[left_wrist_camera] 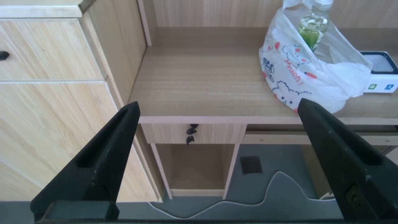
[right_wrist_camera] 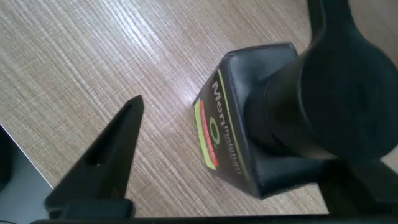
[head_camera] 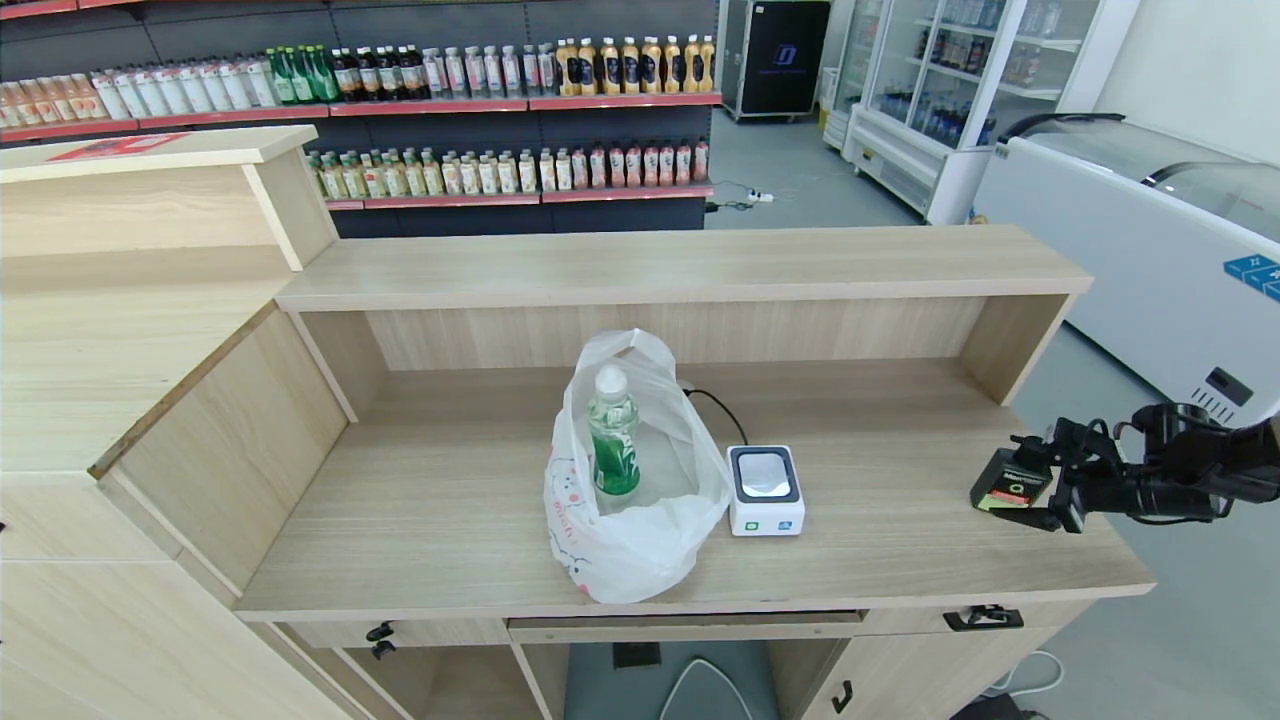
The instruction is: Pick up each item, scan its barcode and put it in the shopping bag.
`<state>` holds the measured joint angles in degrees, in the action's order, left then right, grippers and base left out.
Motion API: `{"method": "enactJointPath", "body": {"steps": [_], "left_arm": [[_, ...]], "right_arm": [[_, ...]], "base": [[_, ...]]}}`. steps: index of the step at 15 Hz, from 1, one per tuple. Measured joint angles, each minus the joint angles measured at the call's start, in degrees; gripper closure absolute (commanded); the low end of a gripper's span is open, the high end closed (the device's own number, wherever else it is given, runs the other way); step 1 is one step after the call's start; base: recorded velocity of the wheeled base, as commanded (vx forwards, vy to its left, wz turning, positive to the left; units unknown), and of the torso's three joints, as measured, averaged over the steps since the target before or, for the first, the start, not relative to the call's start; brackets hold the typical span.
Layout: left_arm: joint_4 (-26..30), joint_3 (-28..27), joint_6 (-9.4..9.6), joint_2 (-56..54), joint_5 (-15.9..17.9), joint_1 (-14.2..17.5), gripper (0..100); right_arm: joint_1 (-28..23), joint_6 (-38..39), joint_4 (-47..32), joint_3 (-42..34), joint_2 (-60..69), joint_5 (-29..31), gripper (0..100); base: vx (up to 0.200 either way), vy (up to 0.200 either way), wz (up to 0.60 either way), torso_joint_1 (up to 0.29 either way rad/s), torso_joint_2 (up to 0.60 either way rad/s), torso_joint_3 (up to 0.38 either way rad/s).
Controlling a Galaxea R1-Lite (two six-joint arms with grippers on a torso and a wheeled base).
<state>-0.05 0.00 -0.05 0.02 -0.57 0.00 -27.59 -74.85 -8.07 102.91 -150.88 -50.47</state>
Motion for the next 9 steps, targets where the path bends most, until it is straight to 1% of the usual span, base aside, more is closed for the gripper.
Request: {"method": "enactJointPath", "body": {"steps": [5,9], "left_arm": [[0.0,0.0,0.0,0.0,0.0,0.0,0],[0.0,0.0,0.0,0.0,0.0,0.0,0]], "right_arm": [[0.9,-0.4,0.3,-0.3,0.5,0.8,100],[0.7,-0.6,7.3,-1.8,3.7,5.4,100]], "base": [[0.0,0.0,0.0,0.0,0.0,0.0],[0.0,0.0,0.0,0.0,0.0,0.0]]}}
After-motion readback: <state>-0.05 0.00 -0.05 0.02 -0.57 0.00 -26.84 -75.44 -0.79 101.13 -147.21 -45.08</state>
